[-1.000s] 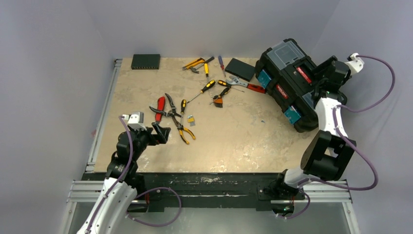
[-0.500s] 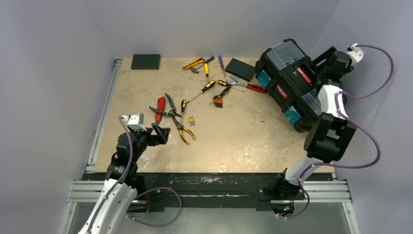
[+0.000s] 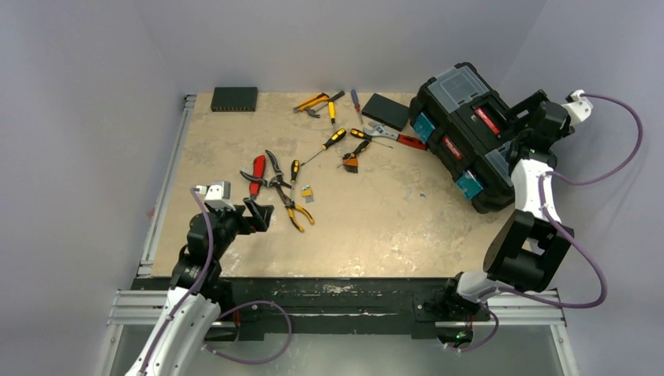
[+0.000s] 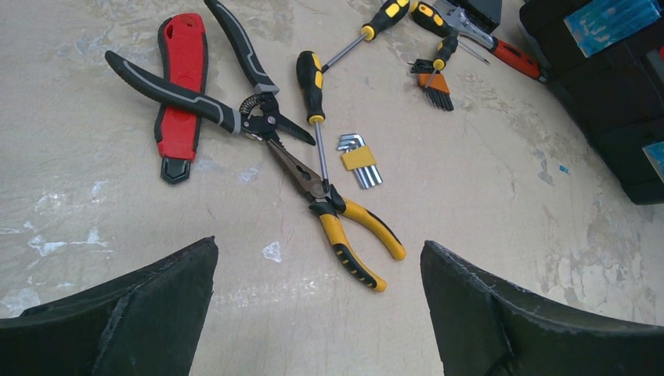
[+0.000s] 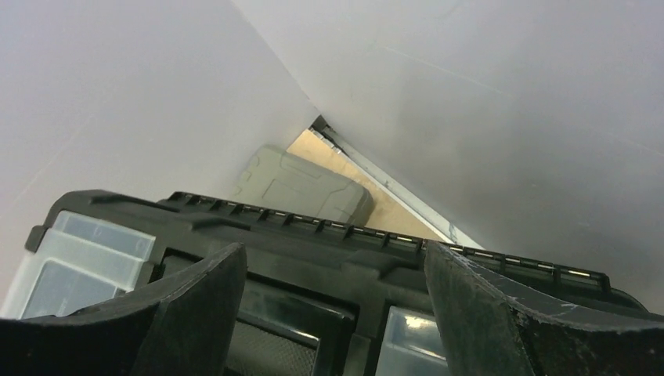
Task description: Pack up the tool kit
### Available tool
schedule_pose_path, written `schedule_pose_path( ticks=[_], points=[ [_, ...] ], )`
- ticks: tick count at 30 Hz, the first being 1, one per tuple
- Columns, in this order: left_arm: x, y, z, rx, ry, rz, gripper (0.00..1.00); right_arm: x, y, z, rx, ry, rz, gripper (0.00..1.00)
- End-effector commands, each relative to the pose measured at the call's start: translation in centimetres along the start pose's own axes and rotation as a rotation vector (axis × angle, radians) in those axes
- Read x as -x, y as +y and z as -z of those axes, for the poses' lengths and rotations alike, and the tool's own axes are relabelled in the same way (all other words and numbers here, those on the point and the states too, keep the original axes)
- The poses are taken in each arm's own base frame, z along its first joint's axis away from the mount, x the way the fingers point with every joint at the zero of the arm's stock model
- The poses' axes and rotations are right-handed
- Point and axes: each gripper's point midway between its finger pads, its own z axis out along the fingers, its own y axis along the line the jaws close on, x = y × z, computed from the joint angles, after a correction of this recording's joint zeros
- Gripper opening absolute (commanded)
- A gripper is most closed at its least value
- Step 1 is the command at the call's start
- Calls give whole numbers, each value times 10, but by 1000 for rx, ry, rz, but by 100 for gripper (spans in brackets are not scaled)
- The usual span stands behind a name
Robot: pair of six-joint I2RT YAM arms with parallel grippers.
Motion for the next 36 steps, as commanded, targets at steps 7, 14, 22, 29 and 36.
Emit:
schedule_pose_path(
  ticks=[7, 14, 22, 29, 36],
  points=[
    [6, -2, 1, -12, -29, -14, 98, -138, -38, 56, -56, 491, -11, 85],
    [6, -2, 1, -10, -28, -12, 98, -145, -56, 48, -212, 605, 31, 84],
    [6, -2, 1, -8, -28, -12, 98, -168, -78, 63, -330, 693, 74, 85],
    [5, -1, 1, -5, -25, -10, 98, -190, -87, 102, -329, 748, -2, 85],
    [6, -1, 1, -5, -29, -10, 98, -202, -91, 128, -332, 780, -57, 85]
  ],
)
